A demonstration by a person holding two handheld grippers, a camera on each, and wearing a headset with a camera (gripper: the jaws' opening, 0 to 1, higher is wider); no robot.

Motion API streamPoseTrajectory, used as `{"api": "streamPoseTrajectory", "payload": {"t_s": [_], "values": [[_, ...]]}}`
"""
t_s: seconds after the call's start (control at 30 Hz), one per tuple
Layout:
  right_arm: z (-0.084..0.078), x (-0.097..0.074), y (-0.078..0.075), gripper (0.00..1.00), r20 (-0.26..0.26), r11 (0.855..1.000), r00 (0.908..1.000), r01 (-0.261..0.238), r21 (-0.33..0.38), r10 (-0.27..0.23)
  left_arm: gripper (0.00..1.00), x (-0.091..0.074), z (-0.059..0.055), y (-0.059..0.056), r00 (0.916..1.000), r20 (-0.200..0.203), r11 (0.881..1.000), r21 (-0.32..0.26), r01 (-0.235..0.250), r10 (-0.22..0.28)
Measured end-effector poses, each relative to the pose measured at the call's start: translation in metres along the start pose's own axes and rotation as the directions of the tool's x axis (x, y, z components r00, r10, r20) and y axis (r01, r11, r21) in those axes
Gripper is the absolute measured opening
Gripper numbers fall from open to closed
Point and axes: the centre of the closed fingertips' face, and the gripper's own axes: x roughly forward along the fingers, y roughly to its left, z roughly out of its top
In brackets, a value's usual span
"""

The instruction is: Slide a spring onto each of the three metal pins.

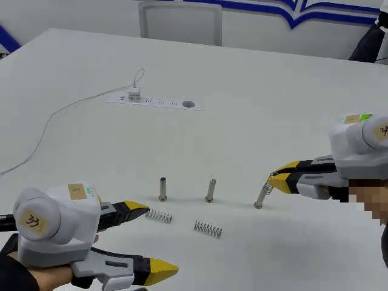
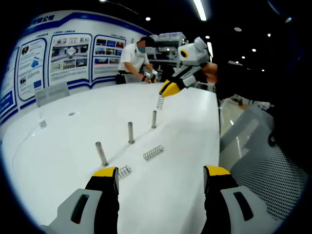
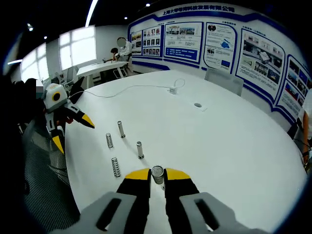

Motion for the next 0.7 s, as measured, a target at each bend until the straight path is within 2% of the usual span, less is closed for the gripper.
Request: {"api": "streamPoseTrajectory", "payload": {"t_s": [0.27,0.7], "values": [[-0.003,0.009,-0.01,0.12,-0.008,1.0,0.9998,0.018,0.012,-0.018,0.72,-0.001,0.0,0.002,0.9999,0.0,1.0,-0.006,-0.012,0.012],[-0.014,0.019,-0.015,0.12,-0.044,0.999,0.9989,0.019,0.028,-0.018,0.72,-0.001,0.0,0.002,0.9999,0.001,1.0,-0.011,-0.01,0.01]]}}
